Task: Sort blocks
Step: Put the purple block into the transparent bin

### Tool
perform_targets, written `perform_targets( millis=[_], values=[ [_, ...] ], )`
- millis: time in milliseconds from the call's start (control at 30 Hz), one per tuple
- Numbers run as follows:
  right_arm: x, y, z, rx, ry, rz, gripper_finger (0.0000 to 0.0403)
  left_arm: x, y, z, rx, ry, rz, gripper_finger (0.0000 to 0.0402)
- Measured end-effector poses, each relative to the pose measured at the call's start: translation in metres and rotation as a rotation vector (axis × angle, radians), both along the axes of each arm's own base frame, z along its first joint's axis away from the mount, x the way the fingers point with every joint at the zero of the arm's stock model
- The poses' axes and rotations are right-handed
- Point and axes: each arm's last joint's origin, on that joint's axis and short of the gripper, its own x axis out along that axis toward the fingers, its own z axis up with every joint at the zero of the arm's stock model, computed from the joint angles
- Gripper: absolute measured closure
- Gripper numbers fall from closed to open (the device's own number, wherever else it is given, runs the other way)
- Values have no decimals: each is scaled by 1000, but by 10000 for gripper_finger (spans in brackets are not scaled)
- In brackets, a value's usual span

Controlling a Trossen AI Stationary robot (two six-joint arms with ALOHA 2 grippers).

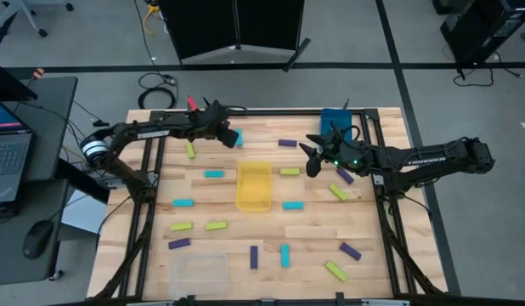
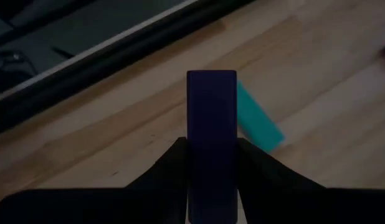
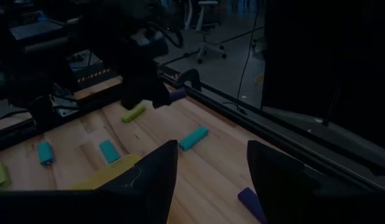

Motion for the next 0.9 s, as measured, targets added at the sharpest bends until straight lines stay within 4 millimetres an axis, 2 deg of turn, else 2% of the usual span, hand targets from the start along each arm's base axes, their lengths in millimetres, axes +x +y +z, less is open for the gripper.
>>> perform_targets(
  millis=[267,467,900],
  values=[
    [0,0,0,-1,1,0,199,-6,-29,39,78,-104,-99,296],
    [0,0,0,-6,5,2,201,-14,-59,60,115,-108,-240,296],
    [0,-1,0,-10,10,0,204,-31,-143,74,33,-43,-662,296]
  ],
)
